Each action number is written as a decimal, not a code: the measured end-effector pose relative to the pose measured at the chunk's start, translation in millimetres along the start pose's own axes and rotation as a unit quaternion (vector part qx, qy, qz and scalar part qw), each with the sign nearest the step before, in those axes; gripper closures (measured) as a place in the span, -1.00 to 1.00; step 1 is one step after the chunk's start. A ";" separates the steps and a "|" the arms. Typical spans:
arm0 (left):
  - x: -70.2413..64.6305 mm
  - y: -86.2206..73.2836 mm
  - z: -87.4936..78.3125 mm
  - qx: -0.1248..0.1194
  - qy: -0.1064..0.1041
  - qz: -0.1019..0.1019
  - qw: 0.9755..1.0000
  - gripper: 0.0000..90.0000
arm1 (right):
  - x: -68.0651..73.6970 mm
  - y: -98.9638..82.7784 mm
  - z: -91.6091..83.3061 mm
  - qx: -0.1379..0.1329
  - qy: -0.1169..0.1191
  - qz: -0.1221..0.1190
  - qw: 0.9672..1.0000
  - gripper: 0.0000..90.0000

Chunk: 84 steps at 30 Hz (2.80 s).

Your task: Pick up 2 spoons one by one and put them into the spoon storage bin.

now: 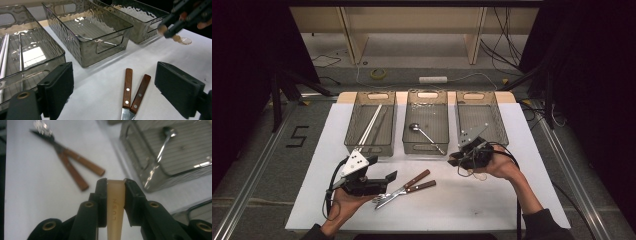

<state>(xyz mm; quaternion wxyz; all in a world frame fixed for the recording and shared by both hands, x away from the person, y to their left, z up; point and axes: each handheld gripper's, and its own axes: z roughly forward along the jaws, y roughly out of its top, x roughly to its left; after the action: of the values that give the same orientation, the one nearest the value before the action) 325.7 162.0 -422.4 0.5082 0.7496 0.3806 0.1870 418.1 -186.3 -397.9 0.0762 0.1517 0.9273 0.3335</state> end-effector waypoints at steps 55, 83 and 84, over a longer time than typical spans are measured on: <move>-0.7 0.3 -1.0 -0.001 -0.008 0.005 1.000 -0.66 | -80.1 118.7 62.9 -0.106 -0.171 0.181 0.963 0.65; -3.1 -0.5 1.0 0.005 -0.011 0.007 1.000 -0.66 | -80.1 99.7 84.5 -0.082 -0.172 0.195 0.962 0.64; -3.1 -0.5 1.1 0.005 -0.012 0.008 1.000 -0.66 | -79.9 99.2 85.4 -0.082 -0.172 0.195 0.962 0.64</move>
<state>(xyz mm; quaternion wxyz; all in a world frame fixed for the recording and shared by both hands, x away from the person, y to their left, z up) 324.3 159.1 -423.0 0.5070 0.7574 0.3699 0.1802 536.9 -89.4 -396.4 0.1806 0.3780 0.8223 0.3852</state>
